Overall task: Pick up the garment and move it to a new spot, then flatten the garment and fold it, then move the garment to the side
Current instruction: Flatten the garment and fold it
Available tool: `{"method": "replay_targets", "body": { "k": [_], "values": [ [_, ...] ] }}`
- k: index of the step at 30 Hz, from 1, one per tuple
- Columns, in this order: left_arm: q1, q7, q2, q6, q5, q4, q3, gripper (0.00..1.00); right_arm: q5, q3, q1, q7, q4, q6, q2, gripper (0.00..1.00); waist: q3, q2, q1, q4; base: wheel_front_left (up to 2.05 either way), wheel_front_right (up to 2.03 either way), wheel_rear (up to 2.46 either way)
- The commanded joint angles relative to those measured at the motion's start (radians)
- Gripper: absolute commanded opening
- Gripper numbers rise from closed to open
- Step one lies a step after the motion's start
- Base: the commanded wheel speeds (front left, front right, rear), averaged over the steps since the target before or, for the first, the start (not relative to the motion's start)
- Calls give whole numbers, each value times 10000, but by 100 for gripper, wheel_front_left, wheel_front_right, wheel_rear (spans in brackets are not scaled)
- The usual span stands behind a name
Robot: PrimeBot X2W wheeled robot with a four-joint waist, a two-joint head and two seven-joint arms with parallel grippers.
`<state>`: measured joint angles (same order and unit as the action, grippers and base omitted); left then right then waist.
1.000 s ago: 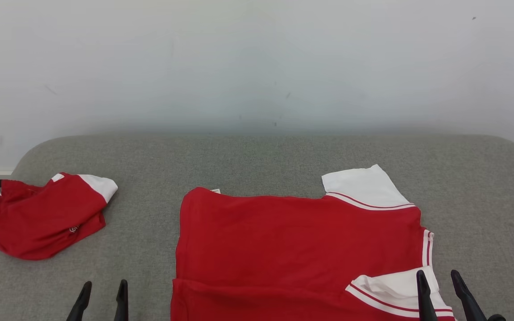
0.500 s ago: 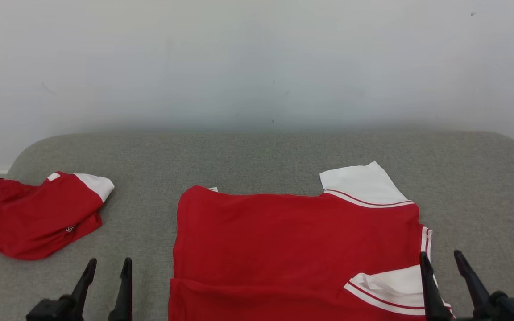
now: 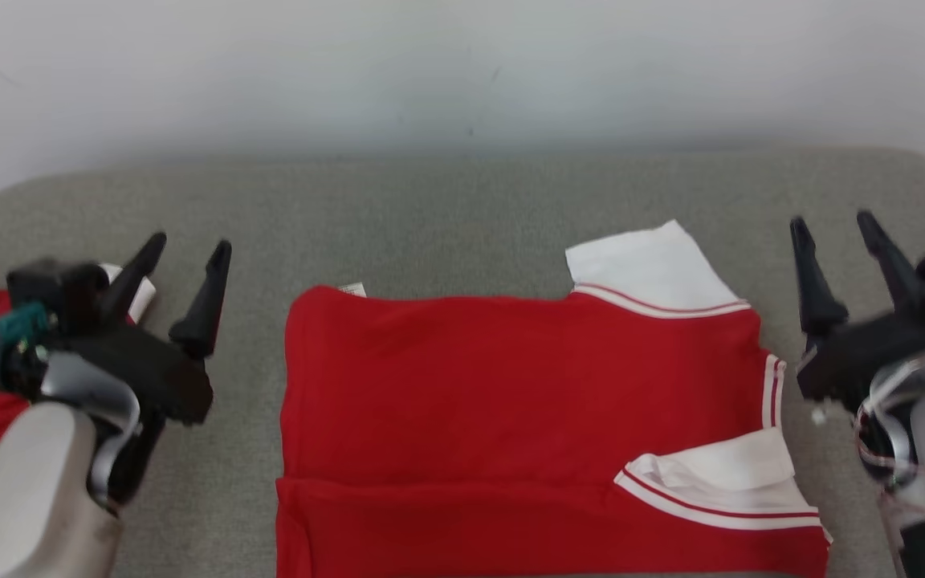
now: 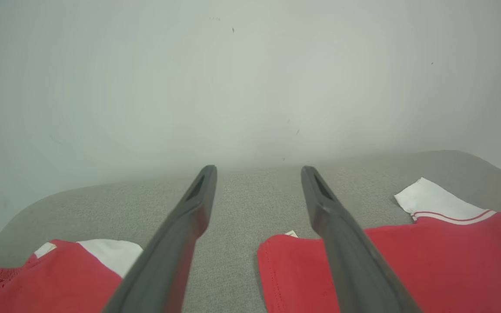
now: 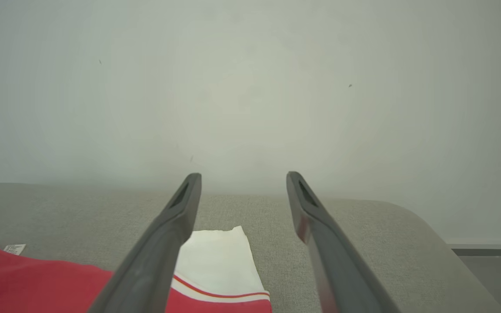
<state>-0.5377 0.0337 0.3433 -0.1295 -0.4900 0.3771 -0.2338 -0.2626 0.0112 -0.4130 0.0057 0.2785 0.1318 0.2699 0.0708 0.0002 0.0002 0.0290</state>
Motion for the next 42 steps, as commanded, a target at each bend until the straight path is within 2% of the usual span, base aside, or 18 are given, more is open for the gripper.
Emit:
{"method": "replay_targets", "body": {
  "k": [1,8,17,28,30,36,41,42],
  "values": [
    [-247,-62,134,-5,-140,104,-144,100,103,99,-329,95,197,-23,24,100,1116,-2,-2,-151,0,0,0],
    [-1949,-1516,794,-7,-1638,1183,-1650,100,492,534,-2639,650,2201,-23,-121,100,2117,-2,-2,-168,0,0,0],
    [-3028,-2362,890,-9,-2883,1988,-3270,100,659,886,-4741,1122,4760,-23,-151,100,2799,-2,-2,40,0,0,0],
    [-4401,-2538,644,0,-3931,2840,-4501,100,1379,926,-6746,1304,7218,-23,-443,100,3734,-2,-2,239,0,0,0],
    [-4684,-2623,551,0,-4379,2943,-4878,100,1573,992,-7185,1317,7832,-23,-529,100,3894,-2,-2,312,0,0,0],
    [-5000,-2686,552,-1,-4760,3041,-5557,100,2057,901,-7902,1533,8615,-23,-418,100,4122,-2,-2,441,0,0,0],
    [-5261,-2642,527,-1,-5080,3081,-6020,100,2519,715,-8363,2159,9299,-23,-346,100,4275,-2,-2,575,0,0,0],
    [-5293,-2670,509,-1,-5191,3097,-6093,98,2530,661,-8420,2349,9425,-23,-387,97,4294,-2,-2,584,0,0,0]
  ]
}}
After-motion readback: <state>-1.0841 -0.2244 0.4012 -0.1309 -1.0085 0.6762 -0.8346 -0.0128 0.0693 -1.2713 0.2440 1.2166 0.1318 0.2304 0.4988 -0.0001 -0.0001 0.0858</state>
